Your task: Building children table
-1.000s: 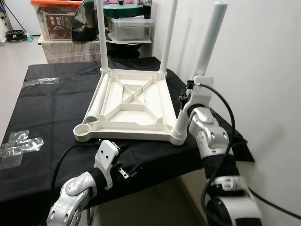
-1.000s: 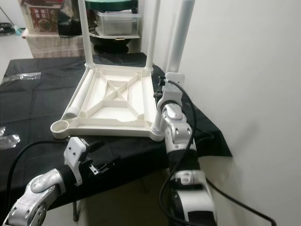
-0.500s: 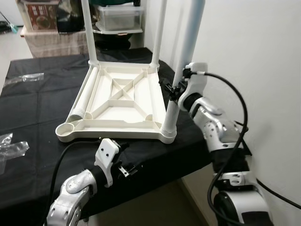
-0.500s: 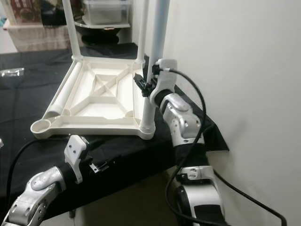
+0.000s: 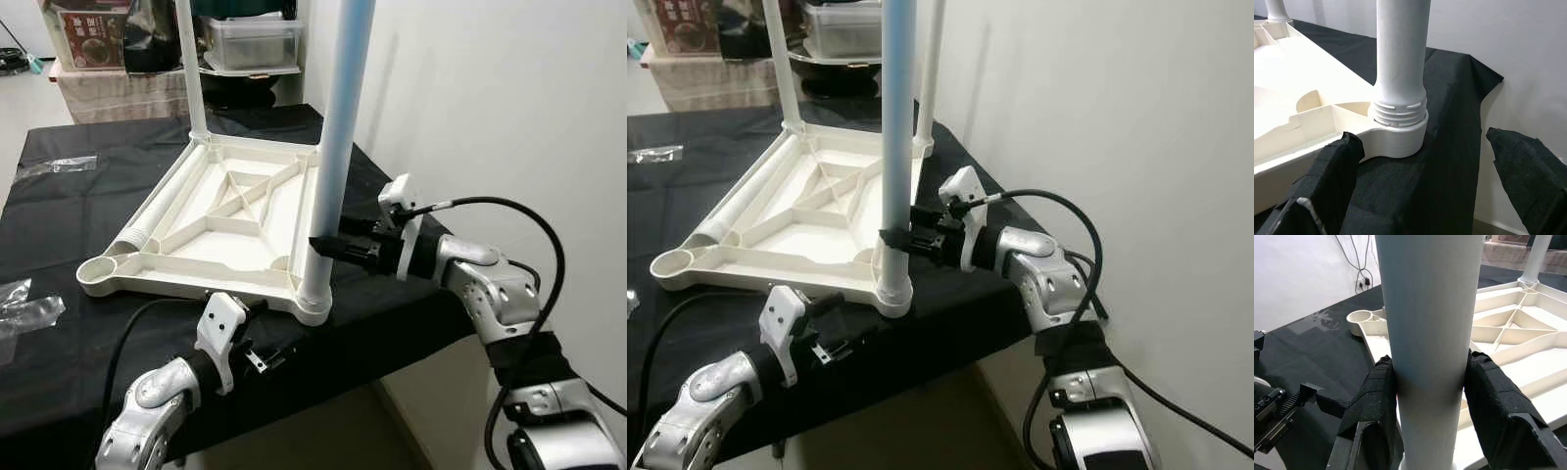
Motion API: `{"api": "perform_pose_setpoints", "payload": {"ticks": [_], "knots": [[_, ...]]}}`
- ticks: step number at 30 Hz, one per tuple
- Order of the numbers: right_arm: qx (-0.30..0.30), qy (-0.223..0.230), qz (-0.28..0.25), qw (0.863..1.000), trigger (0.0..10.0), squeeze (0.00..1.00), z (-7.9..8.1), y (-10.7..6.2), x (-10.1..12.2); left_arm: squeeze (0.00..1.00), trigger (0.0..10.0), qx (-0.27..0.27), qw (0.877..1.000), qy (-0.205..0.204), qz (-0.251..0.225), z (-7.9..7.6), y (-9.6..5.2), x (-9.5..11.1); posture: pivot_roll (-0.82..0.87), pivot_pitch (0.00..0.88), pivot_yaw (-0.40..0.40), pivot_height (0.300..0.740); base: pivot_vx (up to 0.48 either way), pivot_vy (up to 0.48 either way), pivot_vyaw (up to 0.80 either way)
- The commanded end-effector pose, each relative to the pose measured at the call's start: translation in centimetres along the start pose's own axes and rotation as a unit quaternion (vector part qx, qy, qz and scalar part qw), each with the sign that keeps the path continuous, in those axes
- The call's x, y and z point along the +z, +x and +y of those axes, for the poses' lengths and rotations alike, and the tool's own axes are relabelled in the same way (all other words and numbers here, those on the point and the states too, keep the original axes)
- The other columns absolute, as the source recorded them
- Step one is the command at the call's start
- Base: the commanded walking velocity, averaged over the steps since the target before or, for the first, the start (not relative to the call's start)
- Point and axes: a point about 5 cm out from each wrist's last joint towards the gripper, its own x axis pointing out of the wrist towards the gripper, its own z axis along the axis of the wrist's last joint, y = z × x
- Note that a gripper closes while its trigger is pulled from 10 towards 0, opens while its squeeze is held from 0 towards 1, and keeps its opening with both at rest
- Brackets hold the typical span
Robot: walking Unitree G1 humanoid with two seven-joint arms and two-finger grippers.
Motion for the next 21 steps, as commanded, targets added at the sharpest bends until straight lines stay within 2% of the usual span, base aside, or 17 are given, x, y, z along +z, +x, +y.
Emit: {"api": "perform_pose_setpoints", "payload": {"ticks": [1,3,4,7,9,10,11,12,13,14,15,16,17,18,19,20,21], "knots": [[-0.017,0.001,0.022,1.0,0.0,0.0,-0.2,0.4,-0.6,0.0,10.0,-0.005,1.0,-0.003,0.006,-0.1,0.0,-0.2,0.06,0.0,-0.105,0.74,0.0,0.0,0.0],[-0.101,0.036,0.055,0.993,0.0,0.0,-0.8,1.6,-1.7,0.0,10.0,-0.005,1.0,-0.003,0.007,-0.1,0.0,-0.2,0.06,0.0,-0.1,0.74,0.0,0.0,0.0],[-0.121,0.053,0.065,0.989,0.0,0.0,-0.7,2.0,-2.1,0.0,10.0,-0.006,1.0,-0.002,0.008,-0.1,0.0,-0.2,0.06,0.0,-0.1,0.74,0.0,0.0,0.0],[-0.123,0.071,0.072,0.987,0.0,0.0,0.3,2.6,-2.7,0.0,10.0,-0.006,1.0,-0.002,0.008,-0.1,-0.1,-0.2,0.06,0.0,-0.097,0.74,0.0,0.0,0.0],[-0.123,0.071,0.072,0.987,0.0,0.0,0.3,2.6,-2.7,0.0,10.0,-0.006,1.0,-0.002,0.008,-0.1,-0.1,-0.2,0.06,0.0,-0.097,0.74,0.0,0.0,0.0],[-0.133,0.09,0.063,0.985,0.0,0.0,0.8,2.9,-3.1,0.0,10.0,-0.006,1.0,-0.002,0.008,-0.1,-0.1,-0.2,0.05,0.0,-0.096,0.74,0.0,0.0,0.0],[-0.133,0.09,0.063,0.985,0.0,0.0,0.8,2.9,-3.1,0.0,10.0,-0.006,1.0,-0.002,0.008,-0.1,-0.1,-0.2,0.05,0.0,-0.096,0.74,0.0,0.0,0.0],[-0.154,0.104,0.06,0.981,0.0,0.0,0.7,2.9,-3.4,0.0,10.0,-0.007,1.0,-0.002,0.008,-0.1,-0.1,-0.2,0.05,0.0,-0.096,0.74,0.0,0.0,0.0],[-0.214,0.123,0.069,0.967,0.0,0.0,0.2,2.7,-4.1,0.0,10.0,-0.007,1.0,-0.002,0.009,-0.1,0.0,-0.3,0.05,0.0,-0.096,0.74,0.0,0.0,0.0],[-0.214,0.123,0.069,0.967,0.0,0.0,0.2,2.7,-4.1,0.0,10.0,-0.007,1.0,-0.002,0.009,-0.1,0.0,-0.3,0.05,0.0,-0.096,0.74,0.0,0.0,0.0],[-0.256,0.136,0.079,0.954,0.0,0.0,-0.2,2.6,-4.6,0.0,10.0,-0.007,1.0,-0.002,0.009,-0.1,0.0,-0.3,0.05,0.0,-0.096,0.74,0.0,0.0,0.0],[-0.339,0.171,0.083,0.921,0.0,0.0,-0.6,2.0,-5.4,0.0,10.0,-0.006,1.0,-0.002,0.009,-0.1,0.0,-0.3,0.05,0.0,-0.099,0.74,0.0,0.0,0.0],[-0.392,0.196,0.088,0.894,0.0,0.0,-0.8,1.6,-5.9,0.0,10.0,-0.005,1.0,-0.003,0.009,-0.1,-0.1,-0.3,0.05,0.0,-0.099,0.74,0.0,0.0,0.0],[-0.392,0.196,0.088,0.894,0.0,0.0,-0.8,1.6,-5.9,0.0,10.0,-0.005,1.0,-0.003,0.009,-0.1,-0.1,-0.3,0.05,0.0,-0.099,0.74,0.0,0.0,0.0],[-0.454,0.218,0.101,0.858,0.0,0.0,-0.3,1.0,-6.9,0.0,10.0,-0.004,1.0,-0.003,0.009,-0.1,-0.1,-0.4,0.05,0.0,-0.098,0.74,0.0,0.0,0.0],[-0.493,0.23,0.111,0.832,0.0,0.0,0.1,0.5,-7.5,0.0,10.0,-0.004,1.0,-0.004,0.009,-0.2,-0.1,-0.4,0.05,0.0,-0.098,0.74,0.0,0.0,0.0],[-0.493,0.23,0.111,0.832,0.0,0.0,0.1,0.5,-7.5,0.0,10.0,-0.004,1.0,-0.004,0.009,-0.2,-0.1,-0.4,0.05,0.0,-0.098,0.74,0.0,0.0,0.0]]}}
